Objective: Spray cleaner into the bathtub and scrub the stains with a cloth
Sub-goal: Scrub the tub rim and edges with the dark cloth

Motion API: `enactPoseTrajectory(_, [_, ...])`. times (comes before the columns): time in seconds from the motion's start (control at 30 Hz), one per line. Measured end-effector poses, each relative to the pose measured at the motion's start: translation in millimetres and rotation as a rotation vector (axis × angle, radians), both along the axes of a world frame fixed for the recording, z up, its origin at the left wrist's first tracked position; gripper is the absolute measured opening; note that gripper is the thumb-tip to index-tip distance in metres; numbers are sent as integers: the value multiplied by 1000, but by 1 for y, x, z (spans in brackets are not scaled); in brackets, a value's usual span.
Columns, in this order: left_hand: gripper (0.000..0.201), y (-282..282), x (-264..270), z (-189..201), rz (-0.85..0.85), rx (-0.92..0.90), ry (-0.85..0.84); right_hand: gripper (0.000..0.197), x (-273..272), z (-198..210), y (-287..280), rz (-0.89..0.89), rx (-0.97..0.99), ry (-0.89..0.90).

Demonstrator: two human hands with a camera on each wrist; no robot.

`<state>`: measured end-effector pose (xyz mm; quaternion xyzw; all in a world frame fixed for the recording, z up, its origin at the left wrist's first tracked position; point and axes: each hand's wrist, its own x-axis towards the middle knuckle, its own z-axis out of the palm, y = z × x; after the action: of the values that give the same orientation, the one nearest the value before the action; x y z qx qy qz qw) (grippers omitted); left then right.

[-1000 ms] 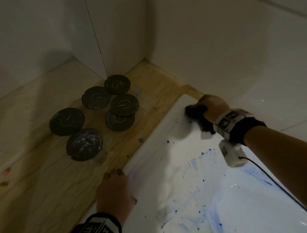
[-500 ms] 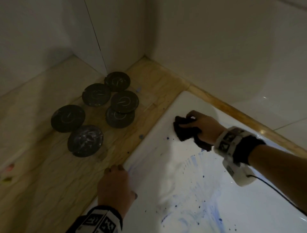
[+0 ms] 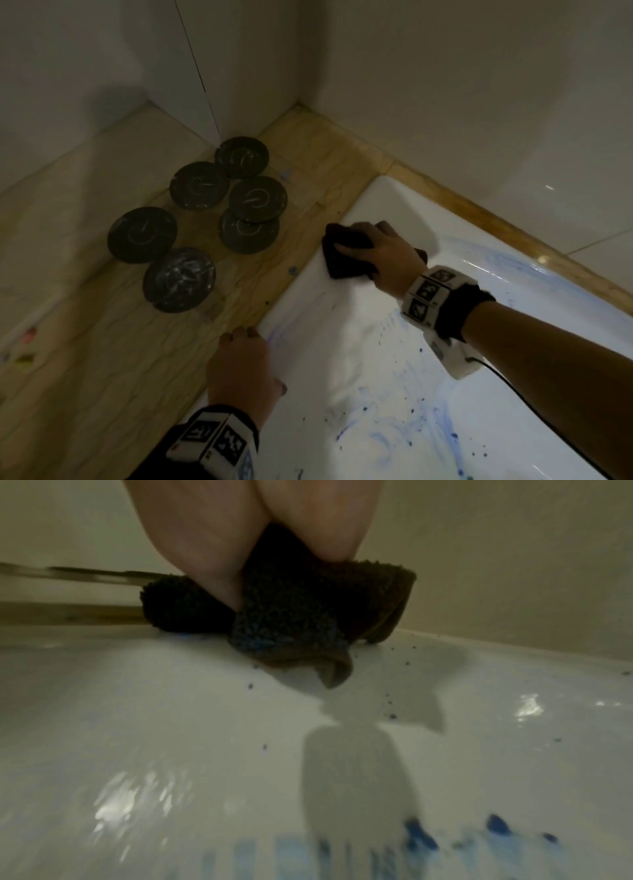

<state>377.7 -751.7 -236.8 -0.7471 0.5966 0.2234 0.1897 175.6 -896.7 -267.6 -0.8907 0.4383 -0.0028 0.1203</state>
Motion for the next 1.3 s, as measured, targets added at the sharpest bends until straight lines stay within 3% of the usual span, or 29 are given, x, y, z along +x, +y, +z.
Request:
enactPoseTrajectory(0.07, [69,0,-1,0,-5,1,-2,62,-10,3,13,102,2,10])
enactPoseTrajectory(0.13, [70,0,0,-1,-11,-1,-1,39,-13,19,18,85,78,-47])
enactPoseTrajectory(0.2, [71,1,1,-1,-4,-1,4,25,-20,32,8,-141,98,-230])
enactPoseTrajectory(0.33, [69,1,2,-4,0,11,2,17,-34,42,-37,-726,136,-572])
enactPoseTrajectory(0.4, [66,0,1,-4,4,22,-4,31,-31,33,-48,-831,236,-420])
enactPoseTrajectory(0.43, [66,-1,1,-5,4,25,-6,38,-25,25,-50,-790,251,-290])
enactPoseTrajectory(0.53, [69,-2,2,-5,3,24,-5,42,3,3,-32,-406,130,-70])
enactPoseTrajectory(0.7, [72,-1,1,-3,-13,22,-11,42,29,3,41,-72,127,-203])
enactPoseTrajectory(0.77, [71,-1,0,-3,-12,23,-10,37,16,10,47,22,226,-211])
enactPoseTrajectory(0.83, [70,-1,0,-3,0,25,-4,28,8,20,35,-57,226,-226])
enactPoseTrajectory(0.9, [70,-1,0,-4,3,30,-4,21,-6,27,8,-227,75,-325])
enactPoseTrajectory(0.97, [69,-1,0,-5,5,30,-3,30,-20,25,-20,-389,-54,-259])
enactPoseTrajectory(1.03, [69,-1,0,-5,7,30,-2,41,-22,10,-33,-457,-5,-162])
enactPoseTrajectory(1.1, [69,-1,0,-5,2,23,-3,46,-11,-1,-27,-407,-8,-46])
enactPoseTrajectory(1.2, [71,-2,1,-4,1,31,-6,45,8,-4,15,-306,122,-174])
enactPoseTrajectory(1.3, [68,-2,0,-2,4,47,-3,62,7,-4,64,-207,254,-261])
